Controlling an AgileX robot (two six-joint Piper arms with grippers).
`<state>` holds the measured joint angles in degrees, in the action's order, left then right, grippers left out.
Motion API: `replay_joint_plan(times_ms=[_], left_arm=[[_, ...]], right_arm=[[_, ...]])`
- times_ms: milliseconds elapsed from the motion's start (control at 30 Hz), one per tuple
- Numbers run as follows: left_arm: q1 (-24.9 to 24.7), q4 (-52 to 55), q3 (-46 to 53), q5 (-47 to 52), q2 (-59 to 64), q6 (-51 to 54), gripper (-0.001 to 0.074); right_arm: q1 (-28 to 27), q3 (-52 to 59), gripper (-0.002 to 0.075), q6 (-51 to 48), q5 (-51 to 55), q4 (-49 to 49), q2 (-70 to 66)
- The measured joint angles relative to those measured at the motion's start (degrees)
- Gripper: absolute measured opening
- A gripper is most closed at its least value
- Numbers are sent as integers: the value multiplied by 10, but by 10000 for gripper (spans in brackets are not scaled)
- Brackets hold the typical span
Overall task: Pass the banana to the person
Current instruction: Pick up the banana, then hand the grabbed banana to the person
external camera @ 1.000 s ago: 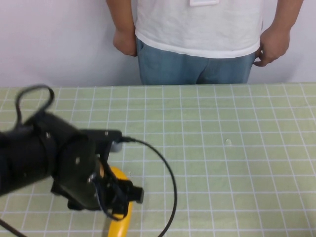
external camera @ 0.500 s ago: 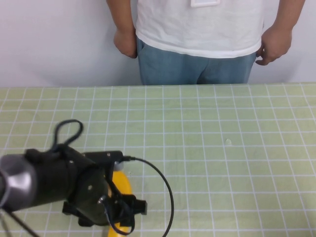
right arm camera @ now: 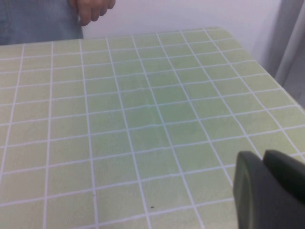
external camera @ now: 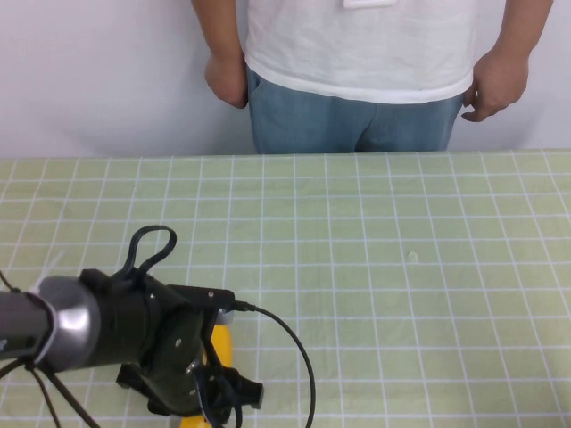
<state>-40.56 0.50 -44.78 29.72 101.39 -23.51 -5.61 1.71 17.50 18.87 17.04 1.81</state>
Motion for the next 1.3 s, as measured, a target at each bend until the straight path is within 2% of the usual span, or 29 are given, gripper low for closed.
replay_joint_plan(times_ms=[433,1000,1300], left_arm=[[0,11,7,30,-133,15,293],[0,27,10,69,-243,15,292],[0,56,-52,125,-272,33,292]], right_arm=[[0,0,-9,0,0,0,0],[0,0,-9,0,0,0,0],[0,0,-9,0,0,0,0]])
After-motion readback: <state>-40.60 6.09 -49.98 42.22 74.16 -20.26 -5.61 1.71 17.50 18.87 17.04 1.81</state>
